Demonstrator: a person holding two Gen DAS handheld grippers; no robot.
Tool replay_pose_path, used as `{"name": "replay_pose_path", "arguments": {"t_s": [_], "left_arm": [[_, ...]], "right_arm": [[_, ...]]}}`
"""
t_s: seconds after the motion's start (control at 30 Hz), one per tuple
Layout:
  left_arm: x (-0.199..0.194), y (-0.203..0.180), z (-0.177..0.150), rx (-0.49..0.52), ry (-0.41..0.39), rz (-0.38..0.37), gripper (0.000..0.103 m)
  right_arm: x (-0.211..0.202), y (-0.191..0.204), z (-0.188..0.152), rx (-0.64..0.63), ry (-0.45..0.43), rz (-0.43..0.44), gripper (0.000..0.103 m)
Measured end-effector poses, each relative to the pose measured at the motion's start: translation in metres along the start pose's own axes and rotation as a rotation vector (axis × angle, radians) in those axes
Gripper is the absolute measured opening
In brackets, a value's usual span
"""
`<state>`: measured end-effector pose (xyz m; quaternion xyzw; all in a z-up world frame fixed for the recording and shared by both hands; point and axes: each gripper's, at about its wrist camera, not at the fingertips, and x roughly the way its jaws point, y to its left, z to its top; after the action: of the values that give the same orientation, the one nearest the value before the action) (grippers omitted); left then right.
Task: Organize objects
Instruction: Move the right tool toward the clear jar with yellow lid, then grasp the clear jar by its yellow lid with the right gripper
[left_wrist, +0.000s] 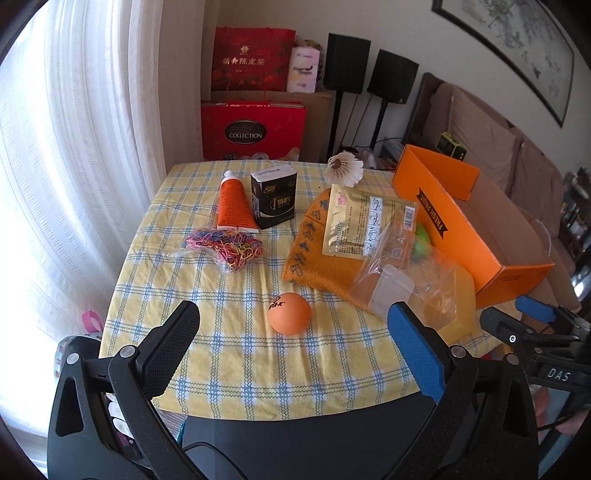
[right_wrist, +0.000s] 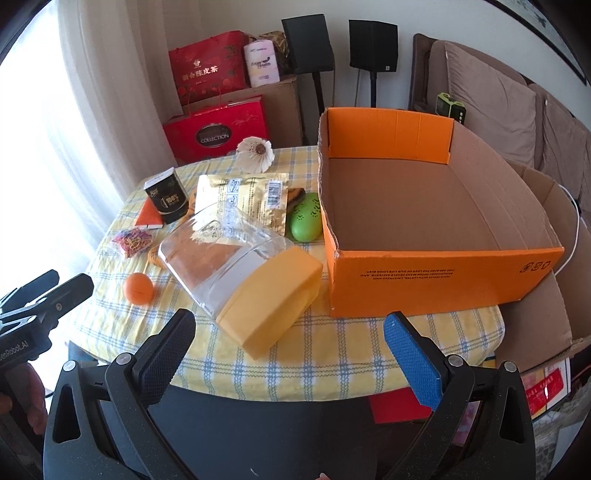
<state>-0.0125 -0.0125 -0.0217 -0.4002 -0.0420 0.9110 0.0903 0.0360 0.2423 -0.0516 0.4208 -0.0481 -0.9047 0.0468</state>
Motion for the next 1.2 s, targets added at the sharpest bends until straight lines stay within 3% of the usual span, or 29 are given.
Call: {"name": "replay_pose_path", "arguments": {"t_s": [0.2,0.4,0.5,0.57,0.7,0.83,1.07,1.2], "left_arm": [[0.012,0.002,0.011,-0.013,0.005,-0.105,0.095],[0.026,-0.011,0.024,0.007,0.001,-0.18,0.095],[0.041,-0.021,0.029,0.031,0.022,-0.214,0.095],[0.051,-0.026,0.03,0.038,0.035,-0.233,0.094],[0.066,-0.029,0.029,0.028,0.059,-0.294,0.087],[0.072,-0.03,0.027,0.011,0.069,-0.374,0.087],[0.082,-0.037,0.023,0.011,0.1,-0.488,0.087],[0.077,-0.044,0.022,0.051,0.092,-0.493,0.083]], "right_arm": [[0.006,-0.005,-0.003,0.034,0.019,0.058,0.102],[0.014,-0.008,-0.006,0.064,0.044,0.121,0.096],[0.021,-0.004,-0.008,0.062,0.064,0.152,0.088],[0.026,-0.001,-0.011,0.055,0.076,0.174,0.076],[0.034,0.005,-0.014,0.03,0.091,0.187,0.065],[0.044,0.009,-0.016,0.016,0.111,0.202,0.048],[0.047,0.008,-0.019,0.011,0.108,0.212,0.048],[0.045,0.01,-0.019,-0.004,0.099,0.2,0.049]]}}
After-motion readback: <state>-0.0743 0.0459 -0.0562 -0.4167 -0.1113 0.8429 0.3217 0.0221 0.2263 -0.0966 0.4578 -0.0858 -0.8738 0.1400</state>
